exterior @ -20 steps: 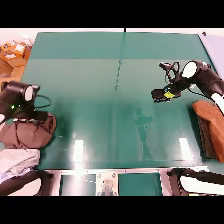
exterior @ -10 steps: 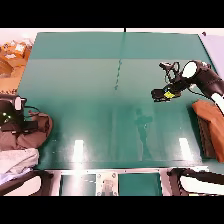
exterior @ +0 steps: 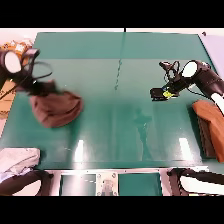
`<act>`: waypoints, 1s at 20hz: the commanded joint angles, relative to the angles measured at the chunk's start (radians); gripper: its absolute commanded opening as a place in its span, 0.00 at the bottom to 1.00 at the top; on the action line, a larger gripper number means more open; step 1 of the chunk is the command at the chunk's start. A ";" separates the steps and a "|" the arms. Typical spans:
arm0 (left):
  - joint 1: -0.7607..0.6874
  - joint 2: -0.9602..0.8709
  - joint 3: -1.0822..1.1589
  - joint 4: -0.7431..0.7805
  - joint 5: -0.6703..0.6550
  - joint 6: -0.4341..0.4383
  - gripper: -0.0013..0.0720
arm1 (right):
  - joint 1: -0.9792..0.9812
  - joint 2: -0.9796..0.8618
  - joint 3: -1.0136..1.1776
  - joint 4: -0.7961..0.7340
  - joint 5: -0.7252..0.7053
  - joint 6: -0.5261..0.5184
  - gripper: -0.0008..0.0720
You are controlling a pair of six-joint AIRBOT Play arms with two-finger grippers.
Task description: Fold the shirts.
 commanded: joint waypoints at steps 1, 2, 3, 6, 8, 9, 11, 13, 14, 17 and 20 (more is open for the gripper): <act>-0.200 -0.002 0.126 -0.139 0.125 0.010 0.05 | 0.001 -0.001 0.010 0.025 0.030 0.012 0.03; -0.248 -0.010 0.120 -0.175 0.171 0.021 0.05 | -0.003 -0.001 0.028 0.024 0.068 0.015 0.03; -0.288 -0.026 0.116 -0.208 0.215 0.037 0.05 | -0.007 -0.001 0.049 0.026 0.097 0.017 0.03; -0.367 -0.111 0.094 -0.277 0.342 0.055 0.85 | -0.007 -0.001 0.133 0.024 0.122 0.040 0.03; -0.335 -0.151 0.095 -0.262 0.331 0.055 0.97 | -0.011 0.003 0.174 -0.015 0.121 0.066 0.03; -0.291 -0.154 0.097 -0.252 0.305 0.055 0.97 | -0.019 0.013 0.181 -0.068 0.120 0.097 0.03; -0.157 -0.153 0.105 -0.250 0.209 0.055 0.97 | -0.049 0.040 0.172 -0.164 0.117 0.122 0.03; -0.015 -0.153 0.107 -0.250 0.085 0.054 0.97 | -0.089 0.063 0.122 -0.160 0.104 0.142 0.03; 0.045 -0.153 0.098 -0.251 0.024 0.053 0.97 | -0.103 0.064 0.081 -0.150 0.082 0.160 0.03; 0.124 -0.153 -0.002 -0.270 -0.053 0.055 0.97 | -0.117 0.054 -0.072 -0.028 -0.083 0.165 0.55; 0.098 -0.153 -0.209 -0.444 0.006 0.111 0.97 | -0.116 -0.027 -0.127 0.194 -0.177 0.040 0.55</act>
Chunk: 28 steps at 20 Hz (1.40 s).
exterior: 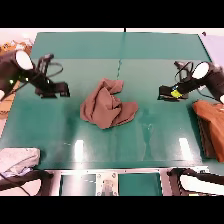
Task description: Fold the shirts.
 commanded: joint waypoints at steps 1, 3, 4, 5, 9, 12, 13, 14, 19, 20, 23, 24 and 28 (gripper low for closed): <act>-0.003 -0.001 -0.216 -0.199 0.054 0.069 0.97 | -0.007 -0.085 -0.056 0.258 -0.134 -0.128 0.55; -0.055 -0.002 -0.360 -0.299 0.231 0.114 0.97 | -0.007 -0.160 -0.027 0.414 -0.184 -0.224 0.55; -0.082 -0.003 -0.423 -0.344 0.331 0.123 0.97 | -0.006 -0.201 0.000 0.494 -0.188 -0.272 0.55; -0.103 -0.003 -0.470 -0.376 0.417 0.123 0.97 | -0.001 -0.240 0.028 0.560 -0.188 -0.308 0.55; -0.147 -0.003 -0.532 -0.433 0.612 0.117 0.90 | 0.077 -0.414 0.184 0.657 -0.189 -0.342 0.55; -0.146 -0.002 -0.531 -0.424 0.680 0.118 0.20 | 0.145 -0.536 0.333 0.698 -0.196 -0.335 0.55; -0.146 -0.002 -0.531 -0.426 0.682 0.118 0.18 | 0.164 -0.571 0.381 0.708 -0.208 -0.323 0.55; -0.146 -0.002 -0.531 -0.425 0.677 0.118 0.05 | 0.180 -0.602 0.423 0.707 -0.218 -0.310 0.55; -0.146 -0.001 -0.531 -0.424 0.640 0.145 0.05 | 0.219 -0.696 0.538 0.720 -0.222 -0.274 0.38; -0.146 -0.001 -0.531 -0.424 0.631 0.163 0.05 | 0.219 -0.696 0.544 0.723 -0.219 -0.274 0.17; -0.139 0.003 -0.457 -0.352 0.526 0.189 0.05 | 0.195 -0.678 0.591 0.722 -0.174 -0.278 0.03; -0.139 0.017 -0.412 -0.290 0.486 0.187 0.05 | 0.177 -0.656 0.615 0.722 -0.149 -0.278 0.03; -0.139 0.151 -0.157 0.077 0.298 0.068 0.05 | 0.067 -0.431 0.647 0.688 -0.128 -0.277 0.03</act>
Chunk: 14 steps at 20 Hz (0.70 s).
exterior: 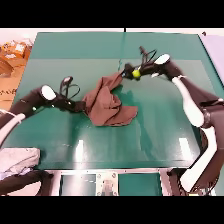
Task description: Fold the shirts.
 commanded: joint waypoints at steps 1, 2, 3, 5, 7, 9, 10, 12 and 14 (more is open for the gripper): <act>0.001 0.117 0.220 0.324 -0.181 -0.083 0.05 | -0.092 0.200 0.026 -0.056 0.024 -0.001 0.03; 0.001 0.156 0.292 0.381 -0.212 -0.091 0.05 | -0.125 0.287 0.025 -0.092 0.027 0.000 0.03; 0.001 0.195 0.367 0.420 -0.232 -0.093 0.05 | -0.158 0.374 0.025 -0.121 0.028 0.000 0.03; 0.001 0.251 0.503 0.434 -0.236 -0.092 0.05 | -0.215 0.533 0.025 -0.161 0.028 0.003 0.03; 0.000 0.282 0.625 0.433 -0.247 -0.060 0.05 | -0.266 0.666 0.025 -0.175 0.028 0.004 0.03; 0.000 0.285 0.726 0.433 -0.274 -0.039 0.05 | -0.311 0.766 0.025 -0.175 0.028 0.016 0.03; 0.000 0.285 0.764 0.433 -0.278 -0.024 0.05 | -0.329 0.802 0.025 -0.175 0.028 0.016 0.03; 0.001 0.285 0.819 0.438 -0.259 0.013 0.05 | -0.358 0.858 0.025 -0.175 0.039 0.023 0.03; 0.000 0.285 0.856 0.462 -0.189 0.012 0.05 | -0.361 0.887 0.025 -0.183 0.057 0.022 0.03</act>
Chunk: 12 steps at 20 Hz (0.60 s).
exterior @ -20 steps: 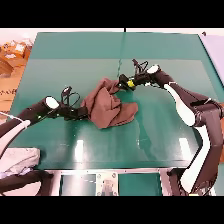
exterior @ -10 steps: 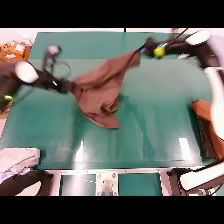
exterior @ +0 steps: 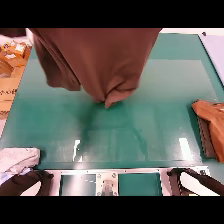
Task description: Fold the shirts.
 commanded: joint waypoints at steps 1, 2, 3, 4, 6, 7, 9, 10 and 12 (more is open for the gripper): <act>0.001 0.006 0.081 0.030 0.086 0.024 0.05 | -0.027 0.080 0.001 -0.032 0.034 0.006 0.03; 0.001 -0.002 0.081 0.015 0.097 0.024 0.05 | -0.027 0.080 -0.003 -0.036 0.055 0.006 0.03; 0.001 -0.014 0.081 0.002 0.088 0.024 0.05 | -0.027 0.080 -0.022 -0.037 0.066 0.006 0.03; 0.001 -0.036 0.079 -0.013 0.074 0.024 0.05 | -0.027 0.080 -0.053 -0.036 0.068 0.006 0.03; 0.001 -0.099 0.066 -0.060 0.053 0.025 0.05 | -0.026 0.074 -0.150 -0.035 0.067 0.006 0.03; 0.001 -0.138 0.054 -0.073 0.050 0.025 0.05 | -0.026 0.063 -0.211 -0.035 0.060 0.005 0.03; 0.001 -0.229 0.016 -0.110 0.050 0.040 0.05 | -0.010 0.025 -0.338 -0.035 0.021 -0.016 0.03; 0.001 -0.282 -0.010 -0.127 0.051 0.051 0.05 | 0.006 -0.003 -0.405 -0.035 -0.009 -0.034 0.03; 0.001 -0.390 -0.062 -0.144 0.056 0.051 0.05 | 0.042 -0.082 -0.509 -0.035 -0.061 -0.054 0.03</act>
